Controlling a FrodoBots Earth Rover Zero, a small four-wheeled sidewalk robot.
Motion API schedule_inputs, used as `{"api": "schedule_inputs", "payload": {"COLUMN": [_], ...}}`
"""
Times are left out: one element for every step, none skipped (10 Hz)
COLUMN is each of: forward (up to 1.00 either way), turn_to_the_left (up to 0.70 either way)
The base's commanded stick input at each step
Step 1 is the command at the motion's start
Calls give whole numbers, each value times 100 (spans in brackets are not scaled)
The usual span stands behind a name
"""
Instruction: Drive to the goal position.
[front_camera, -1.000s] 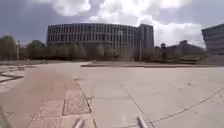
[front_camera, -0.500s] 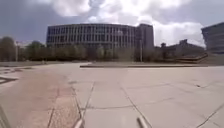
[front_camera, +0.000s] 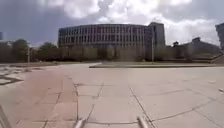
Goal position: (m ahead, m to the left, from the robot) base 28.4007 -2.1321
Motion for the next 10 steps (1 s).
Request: {"api": "schedule_inputs", "payload": {"forward": [70,70,70,70,70,70,70,70,70,70], "turn_to_the_left": [35,35,17,0,0,0,0,0,0,0]}}
